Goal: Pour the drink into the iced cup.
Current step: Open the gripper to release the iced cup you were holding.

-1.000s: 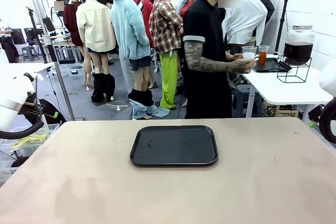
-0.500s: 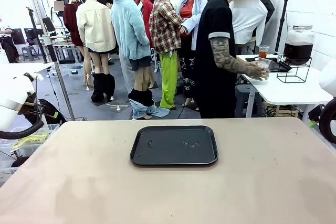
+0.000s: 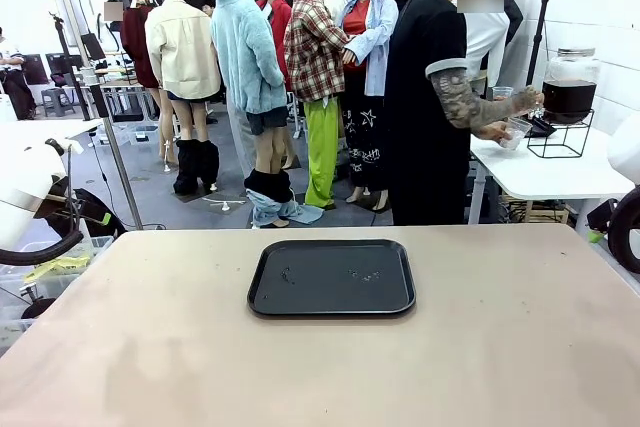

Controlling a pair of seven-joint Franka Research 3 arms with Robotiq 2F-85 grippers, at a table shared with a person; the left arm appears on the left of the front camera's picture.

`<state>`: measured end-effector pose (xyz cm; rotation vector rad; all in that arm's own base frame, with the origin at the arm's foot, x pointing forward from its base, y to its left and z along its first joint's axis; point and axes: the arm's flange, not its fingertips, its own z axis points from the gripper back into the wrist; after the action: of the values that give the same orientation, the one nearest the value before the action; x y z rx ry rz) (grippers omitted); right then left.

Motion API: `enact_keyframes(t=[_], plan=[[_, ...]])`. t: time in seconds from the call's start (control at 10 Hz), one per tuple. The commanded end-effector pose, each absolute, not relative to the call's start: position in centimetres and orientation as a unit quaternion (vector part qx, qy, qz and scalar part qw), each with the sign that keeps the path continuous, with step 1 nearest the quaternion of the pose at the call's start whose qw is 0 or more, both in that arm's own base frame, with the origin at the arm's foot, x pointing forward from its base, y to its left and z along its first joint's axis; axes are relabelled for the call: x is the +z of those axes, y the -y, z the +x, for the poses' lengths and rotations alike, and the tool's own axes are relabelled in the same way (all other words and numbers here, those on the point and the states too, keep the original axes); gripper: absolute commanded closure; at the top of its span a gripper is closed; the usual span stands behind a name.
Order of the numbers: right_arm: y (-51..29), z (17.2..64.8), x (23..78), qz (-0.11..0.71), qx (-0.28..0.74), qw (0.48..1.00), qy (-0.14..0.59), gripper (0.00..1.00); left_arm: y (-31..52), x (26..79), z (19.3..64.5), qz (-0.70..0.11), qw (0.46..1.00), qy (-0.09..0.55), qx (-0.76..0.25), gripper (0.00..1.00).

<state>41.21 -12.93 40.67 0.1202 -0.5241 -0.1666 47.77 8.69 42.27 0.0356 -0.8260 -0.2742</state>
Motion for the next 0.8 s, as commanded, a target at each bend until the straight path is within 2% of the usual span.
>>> enact_keyframes(t=[0.0, 0.7], plan=[[12.51, 40.93, 40.54, 0.057, -0.093, 0.959, 0.263, 0.00, -8.77, 41.94, 47.76, 0.024, 0.904, 0.405, -0.132, 0.00], [12.51, 40.93, 40.54, 0.057, -0.093, 0.959, 0.263, 0.00, -8.77, 41.94, 47.76, 0.024, 0.904, 0.405, -0.132, 0.00]])
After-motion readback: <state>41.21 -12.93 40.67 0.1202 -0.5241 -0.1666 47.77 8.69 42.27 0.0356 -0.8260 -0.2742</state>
